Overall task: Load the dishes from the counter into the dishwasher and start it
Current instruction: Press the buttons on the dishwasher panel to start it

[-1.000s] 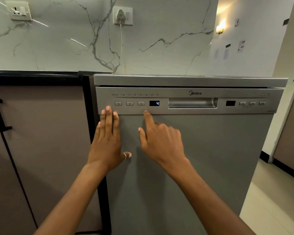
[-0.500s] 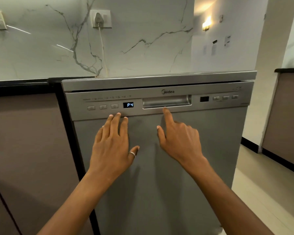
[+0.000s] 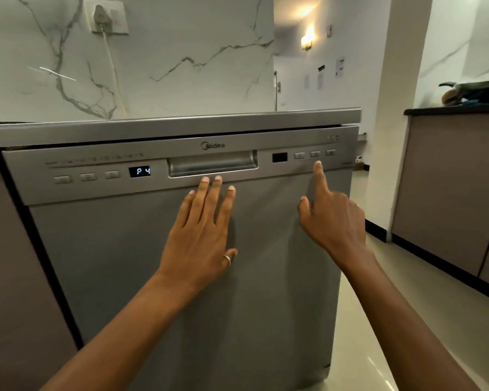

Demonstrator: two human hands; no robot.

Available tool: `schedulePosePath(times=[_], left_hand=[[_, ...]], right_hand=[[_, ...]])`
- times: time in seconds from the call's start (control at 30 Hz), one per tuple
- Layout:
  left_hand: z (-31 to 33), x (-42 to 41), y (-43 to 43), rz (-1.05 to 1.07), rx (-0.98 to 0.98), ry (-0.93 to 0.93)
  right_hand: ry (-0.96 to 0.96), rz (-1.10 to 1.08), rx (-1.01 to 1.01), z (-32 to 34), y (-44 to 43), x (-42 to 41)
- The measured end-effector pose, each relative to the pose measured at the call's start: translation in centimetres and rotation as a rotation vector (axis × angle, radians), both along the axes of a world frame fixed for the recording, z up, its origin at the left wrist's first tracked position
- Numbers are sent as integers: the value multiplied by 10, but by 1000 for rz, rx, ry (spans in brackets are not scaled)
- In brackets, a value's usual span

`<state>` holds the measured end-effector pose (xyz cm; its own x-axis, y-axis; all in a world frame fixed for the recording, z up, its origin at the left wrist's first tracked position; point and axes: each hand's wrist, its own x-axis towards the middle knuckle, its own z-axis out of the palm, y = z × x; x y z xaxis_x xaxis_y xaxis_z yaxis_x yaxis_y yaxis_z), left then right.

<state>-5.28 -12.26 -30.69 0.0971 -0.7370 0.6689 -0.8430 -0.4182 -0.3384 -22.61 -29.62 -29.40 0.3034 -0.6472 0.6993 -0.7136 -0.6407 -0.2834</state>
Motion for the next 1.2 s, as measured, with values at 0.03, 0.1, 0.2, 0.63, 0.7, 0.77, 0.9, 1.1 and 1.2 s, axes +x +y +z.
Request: schedulePosePath(times=[0.03,0.1,0.2,0.63,0.7,0.77,0.9,1.1,1.2], left_hand=[[-1,-1,-4,3,-9,3],[-3,-2,-15,9,-15,7],[-3,2,-25,55,19,-7],[-8,15,-34,123,21,-108],[-8,15,-35,128,21,-115],[-9,15,-35,129,17,-119],[-9,16,-35,125,18,-120],[-11,18,-36,115,9,-127],[-11,18,-36,114,6,-126]], right_hand=[[1,-7,19,-1,-6,-2],[-1,-11,51,-1,-18,-8],[-24,-1,64,1,-31,-13],[-50,28,-4,8,-48,-8],[-53,27,-14,8,-48,-8],[-49,20,-24,7,-48,-8],[-53,34,-17,6,-48,-7],[-80,56,29,8,-48,-7],[-91,61,43,11,-48,-8]])
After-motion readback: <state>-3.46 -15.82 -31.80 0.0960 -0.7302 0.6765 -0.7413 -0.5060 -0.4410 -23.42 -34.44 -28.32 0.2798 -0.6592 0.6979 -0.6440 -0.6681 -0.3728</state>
